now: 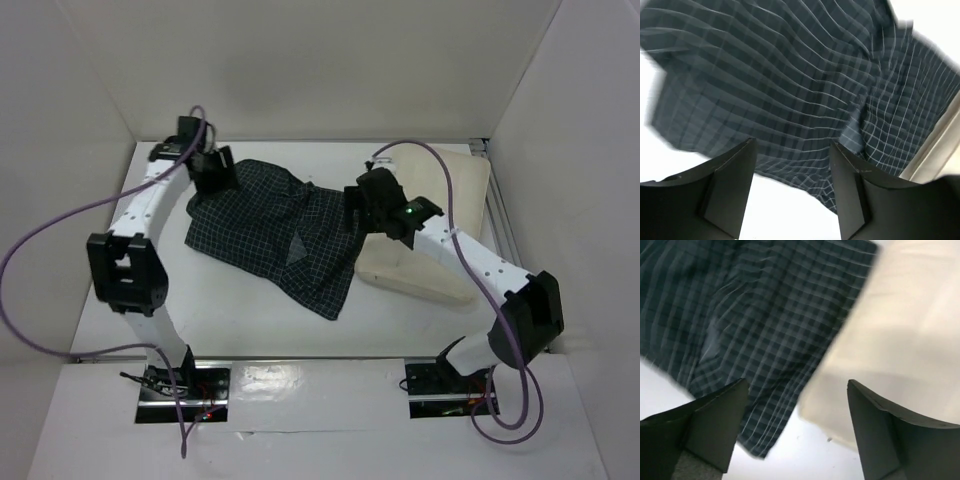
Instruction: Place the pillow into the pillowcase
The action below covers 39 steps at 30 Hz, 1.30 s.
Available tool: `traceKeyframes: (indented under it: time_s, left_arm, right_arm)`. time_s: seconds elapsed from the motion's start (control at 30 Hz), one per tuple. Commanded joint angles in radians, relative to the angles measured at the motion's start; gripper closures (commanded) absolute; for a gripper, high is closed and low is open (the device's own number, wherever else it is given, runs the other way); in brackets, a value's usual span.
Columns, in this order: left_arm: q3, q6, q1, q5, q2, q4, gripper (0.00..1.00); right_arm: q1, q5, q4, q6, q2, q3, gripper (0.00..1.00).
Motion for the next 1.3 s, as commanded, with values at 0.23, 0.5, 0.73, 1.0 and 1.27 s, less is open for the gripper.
traceKeyframes:
  time_s: [0.23, 0.5, 0.73, 1.0, 1.27]
  left_arm:
    - [0.074, -0.080, -0.181, -0.217, 0.291, -0.069, 0.23]
    - [0.034, -0.089, -0.151, -0.174, 0.335, -0.034, 0.28]
    - [0.058, -0.099, -0.051, -0.112, 0.368, -0.020, 0.29]
    - [0.118, -0.076, -0.040, -0.048, 0.323, -0.020, 0.26]
    - [0.083, -0.066, -0.051, 0.003, 0.233, -0.031, 0.26]
  right_arm:
    - [-0.178, -0.046, 0.022, 0.184, 0.220, -0.071, 0.15]
    - [-0.231, 0.056, -0.044, 0.263, -0.001, -0.296, 1.00]
    - [-0.240, 0.115, -0.170, 0.259, -0.178, -0.289, 1.00]
    - [-0.284, 0.127, 0.015, 0.086, 0.106, 0.030, 0.00]
    - [-0.349, 0.330, -0.086, 0.067, 0.637, 0.466, 0.00]
